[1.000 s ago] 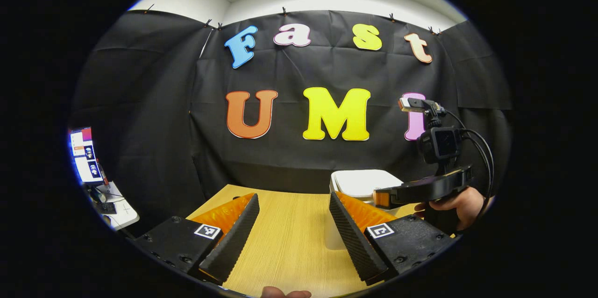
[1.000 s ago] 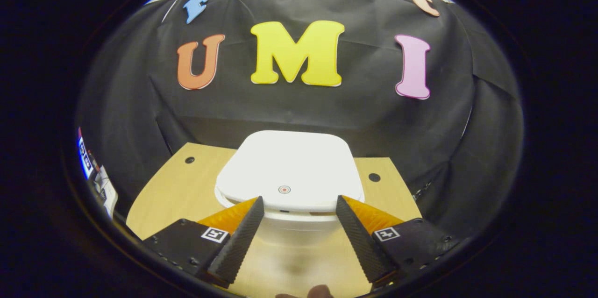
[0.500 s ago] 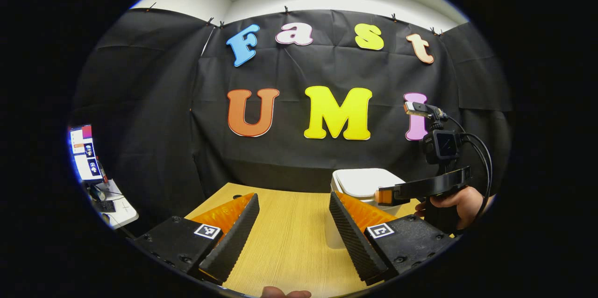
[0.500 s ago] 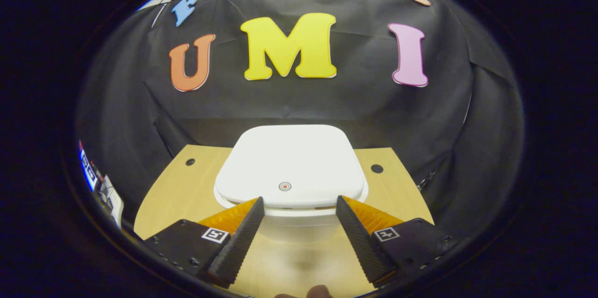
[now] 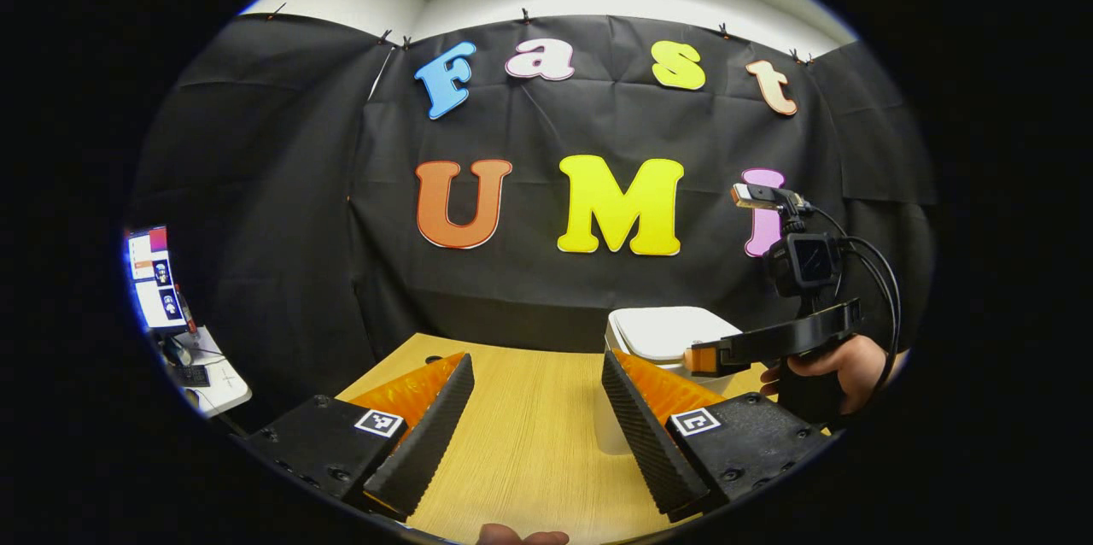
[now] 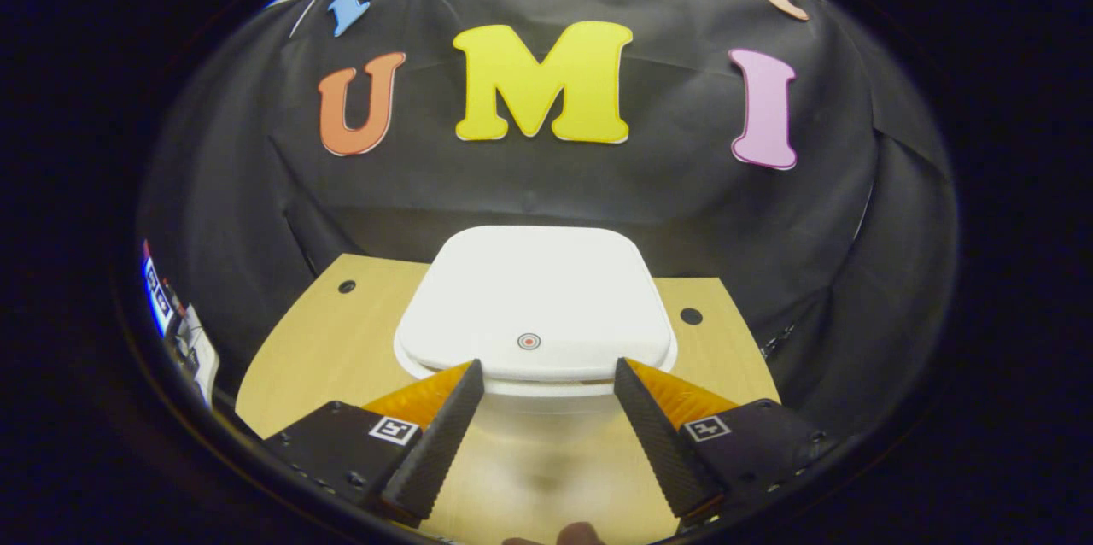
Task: Press the lid of the desktop garbage bin to open it, pick up the crumpled paper on the desktop and throw it into the bin, then pick up the pop can on the desktop and drop it into the bin, and finally close the garbage bin lid.
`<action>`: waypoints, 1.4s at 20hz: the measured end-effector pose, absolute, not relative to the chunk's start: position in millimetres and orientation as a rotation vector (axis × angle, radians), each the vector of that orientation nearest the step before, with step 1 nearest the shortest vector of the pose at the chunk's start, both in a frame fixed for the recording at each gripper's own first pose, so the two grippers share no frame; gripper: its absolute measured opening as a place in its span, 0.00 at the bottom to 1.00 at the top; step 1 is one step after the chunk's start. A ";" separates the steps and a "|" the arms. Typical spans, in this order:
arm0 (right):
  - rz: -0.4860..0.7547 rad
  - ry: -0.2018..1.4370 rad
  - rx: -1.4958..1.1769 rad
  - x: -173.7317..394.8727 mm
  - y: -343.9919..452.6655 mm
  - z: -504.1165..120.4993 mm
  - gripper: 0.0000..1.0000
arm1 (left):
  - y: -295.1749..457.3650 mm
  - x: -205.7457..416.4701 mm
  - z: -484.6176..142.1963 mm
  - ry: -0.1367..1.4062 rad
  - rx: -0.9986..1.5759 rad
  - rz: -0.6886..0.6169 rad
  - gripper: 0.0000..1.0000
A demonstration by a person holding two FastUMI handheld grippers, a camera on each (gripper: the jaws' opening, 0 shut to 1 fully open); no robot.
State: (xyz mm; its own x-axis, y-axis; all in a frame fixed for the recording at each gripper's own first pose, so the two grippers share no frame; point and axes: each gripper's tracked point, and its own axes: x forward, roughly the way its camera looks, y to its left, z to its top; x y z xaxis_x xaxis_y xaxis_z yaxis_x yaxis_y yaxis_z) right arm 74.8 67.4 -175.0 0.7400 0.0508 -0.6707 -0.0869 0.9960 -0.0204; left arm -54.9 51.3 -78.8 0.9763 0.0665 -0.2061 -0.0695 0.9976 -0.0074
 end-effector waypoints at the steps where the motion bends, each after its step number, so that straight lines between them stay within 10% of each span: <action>1: 0.080 0.752 -0.034 75.3 69.2 -175.6 0.96 | 51.9 -52.8 -78.8 0.206 -0.015 0.070 0.97; 28: 0.129 0.789 -0.120 104.7 76.2 -172.0 0.93 | 53.7 -46.2 -76.8 0.194 -0.027 0.123 0.98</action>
State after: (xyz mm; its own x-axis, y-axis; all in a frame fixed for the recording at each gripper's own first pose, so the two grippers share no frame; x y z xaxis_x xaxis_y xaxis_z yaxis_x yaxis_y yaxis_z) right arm 104.7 76.2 -172.0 0.6972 0.0707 -0.7133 -0.1606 0.9852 -0.0593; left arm -46.2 53.7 -76.8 0.9738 0.1196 -0.1935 -0.1248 0.9921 -0.0148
